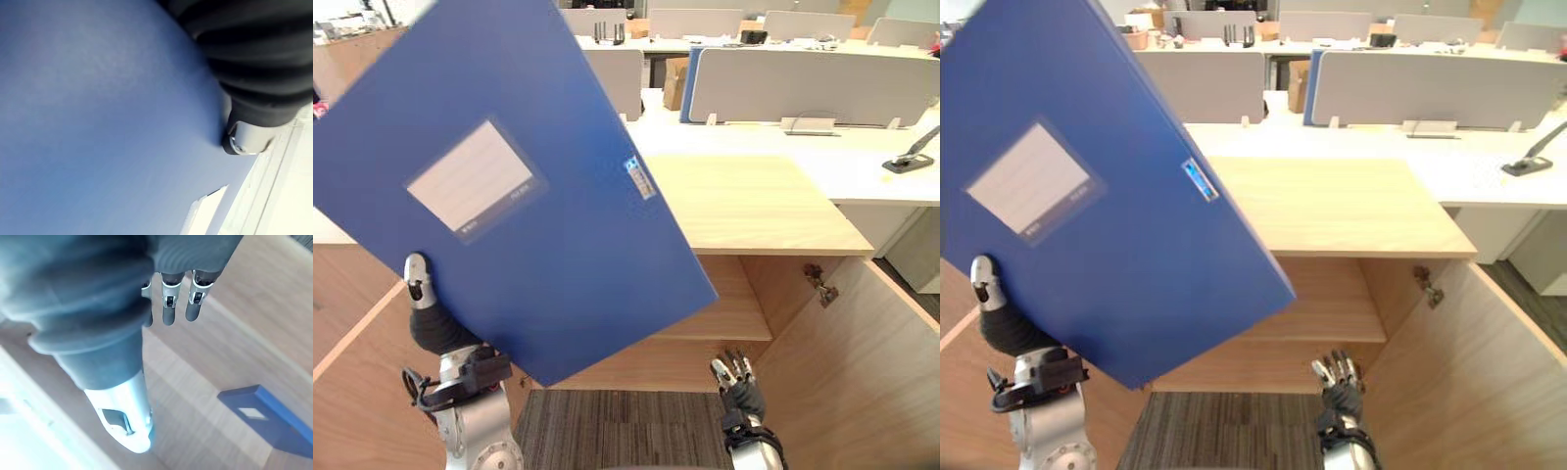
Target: Walk over to the cabinet, pick up the folder, carry it to the office cabinet, place the folder inside the office cabinet, then close the office cabinet door
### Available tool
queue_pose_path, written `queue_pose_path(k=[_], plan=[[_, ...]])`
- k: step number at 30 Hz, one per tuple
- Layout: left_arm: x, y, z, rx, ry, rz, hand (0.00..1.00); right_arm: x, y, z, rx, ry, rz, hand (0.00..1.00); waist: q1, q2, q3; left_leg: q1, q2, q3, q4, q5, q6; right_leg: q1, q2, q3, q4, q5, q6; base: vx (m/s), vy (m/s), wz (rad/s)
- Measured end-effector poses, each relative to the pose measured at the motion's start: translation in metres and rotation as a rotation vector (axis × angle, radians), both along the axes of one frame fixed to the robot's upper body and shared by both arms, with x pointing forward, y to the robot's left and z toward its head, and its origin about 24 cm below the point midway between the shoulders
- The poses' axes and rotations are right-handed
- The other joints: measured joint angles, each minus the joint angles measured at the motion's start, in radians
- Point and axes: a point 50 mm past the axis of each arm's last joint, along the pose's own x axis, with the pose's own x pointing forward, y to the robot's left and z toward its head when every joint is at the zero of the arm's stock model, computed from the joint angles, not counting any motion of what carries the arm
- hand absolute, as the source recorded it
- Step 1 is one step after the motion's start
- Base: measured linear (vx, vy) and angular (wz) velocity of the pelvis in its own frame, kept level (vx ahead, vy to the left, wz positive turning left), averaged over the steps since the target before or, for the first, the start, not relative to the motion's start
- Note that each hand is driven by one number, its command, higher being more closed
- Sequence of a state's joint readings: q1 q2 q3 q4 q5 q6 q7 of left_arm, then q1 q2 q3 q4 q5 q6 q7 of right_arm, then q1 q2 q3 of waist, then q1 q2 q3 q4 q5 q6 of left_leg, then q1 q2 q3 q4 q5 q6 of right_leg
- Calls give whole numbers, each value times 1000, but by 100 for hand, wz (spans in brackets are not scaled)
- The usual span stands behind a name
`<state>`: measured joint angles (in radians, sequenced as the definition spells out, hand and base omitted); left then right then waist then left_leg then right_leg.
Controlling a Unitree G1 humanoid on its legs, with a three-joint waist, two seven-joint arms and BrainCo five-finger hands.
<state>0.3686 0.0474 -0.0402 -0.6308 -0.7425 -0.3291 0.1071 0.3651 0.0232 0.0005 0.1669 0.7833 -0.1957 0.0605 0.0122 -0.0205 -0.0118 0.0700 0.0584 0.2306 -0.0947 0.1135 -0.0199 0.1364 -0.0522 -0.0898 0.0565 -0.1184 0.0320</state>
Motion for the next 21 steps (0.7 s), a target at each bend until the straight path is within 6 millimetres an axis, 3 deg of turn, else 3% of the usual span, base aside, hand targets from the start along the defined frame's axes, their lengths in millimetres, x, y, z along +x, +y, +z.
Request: queue_pose_path(k=[12,16,21], plan=[[8,-9,-19,39,111,-73,100,31,-26,81,-142,-358,-115,0,-20,-3,-7,-3,15,33,5,-4,-5,-14,20,41,-11,11,-5,3,-9,-10],[12,-17,-17,51,104,-112,100,43,-19,111,-146,-496,-96,0,-20,-1,-8,-3,17,34,5,-6,-7,-15,23,43,-11,11,-5,-10,0,0],[25,-26,-19,113,107,-149,100,73,-1,149,-129,-697,9,0,-17,1,-11,-9,14,34,5,-7,-10,-22,25,44,-13,11,-4,-32,2,0]])
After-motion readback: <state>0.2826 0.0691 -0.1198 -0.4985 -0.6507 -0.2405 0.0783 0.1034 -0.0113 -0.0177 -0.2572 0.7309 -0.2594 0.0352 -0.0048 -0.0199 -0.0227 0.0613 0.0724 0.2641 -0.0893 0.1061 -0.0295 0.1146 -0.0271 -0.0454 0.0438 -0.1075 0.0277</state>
